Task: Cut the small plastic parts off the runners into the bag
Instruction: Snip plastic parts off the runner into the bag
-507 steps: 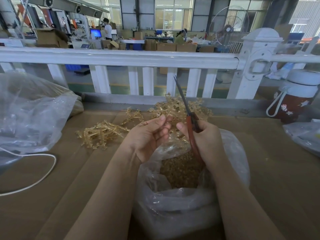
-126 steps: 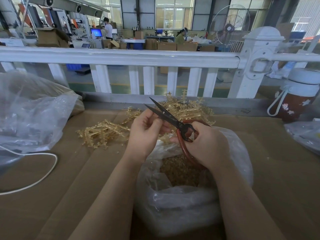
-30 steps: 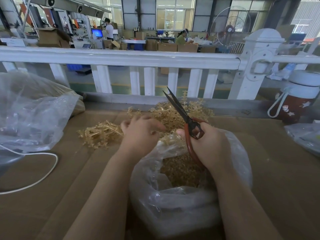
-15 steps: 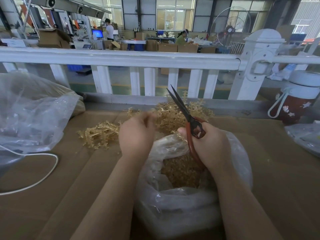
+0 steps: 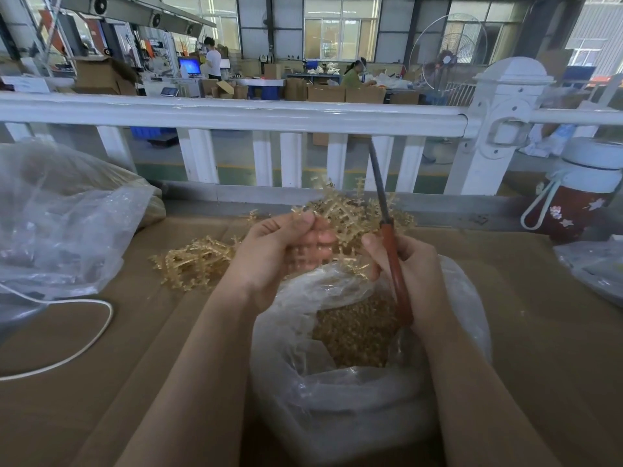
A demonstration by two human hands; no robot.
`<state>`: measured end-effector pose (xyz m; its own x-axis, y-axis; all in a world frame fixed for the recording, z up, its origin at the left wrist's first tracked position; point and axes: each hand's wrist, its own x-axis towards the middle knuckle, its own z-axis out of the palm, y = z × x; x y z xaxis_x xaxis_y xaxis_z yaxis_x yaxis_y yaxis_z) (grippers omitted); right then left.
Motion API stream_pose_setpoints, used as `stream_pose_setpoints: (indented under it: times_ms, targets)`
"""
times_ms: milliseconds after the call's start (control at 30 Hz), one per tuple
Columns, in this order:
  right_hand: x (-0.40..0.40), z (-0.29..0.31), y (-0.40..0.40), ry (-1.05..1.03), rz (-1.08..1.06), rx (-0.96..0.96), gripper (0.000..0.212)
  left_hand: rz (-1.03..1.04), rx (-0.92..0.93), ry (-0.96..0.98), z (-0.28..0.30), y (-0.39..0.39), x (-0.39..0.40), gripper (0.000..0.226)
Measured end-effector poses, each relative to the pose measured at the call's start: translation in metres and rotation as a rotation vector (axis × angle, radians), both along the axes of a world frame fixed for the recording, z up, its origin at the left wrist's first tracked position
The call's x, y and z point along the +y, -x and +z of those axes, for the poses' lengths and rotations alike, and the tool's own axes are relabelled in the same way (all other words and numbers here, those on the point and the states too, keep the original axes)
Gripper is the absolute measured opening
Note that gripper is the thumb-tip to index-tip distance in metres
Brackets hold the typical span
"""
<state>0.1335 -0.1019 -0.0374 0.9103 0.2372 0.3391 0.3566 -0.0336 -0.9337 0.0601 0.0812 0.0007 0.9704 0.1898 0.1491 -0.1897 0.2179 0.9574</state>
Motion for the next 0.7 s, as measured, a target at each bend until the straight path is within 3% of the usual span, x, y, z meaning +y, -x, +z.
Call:
stream_pose_setpoints:
  times_ms: [200, 700]
  targets:
    - [-0.006, 0.0033, 0.0017, -0.201, 0.115, 0.091, 0.025, -0.136, 0.003, -0.076, -0.002, 0.004, -0.0004, 0.019]
    - [-0.01, 0.0077, 0.0004, -0.243, 0.216, 0.115, 0.039, -0.12, 0.032, -0.243, -0.0075, 0.0032, 0.0031, 0.018]
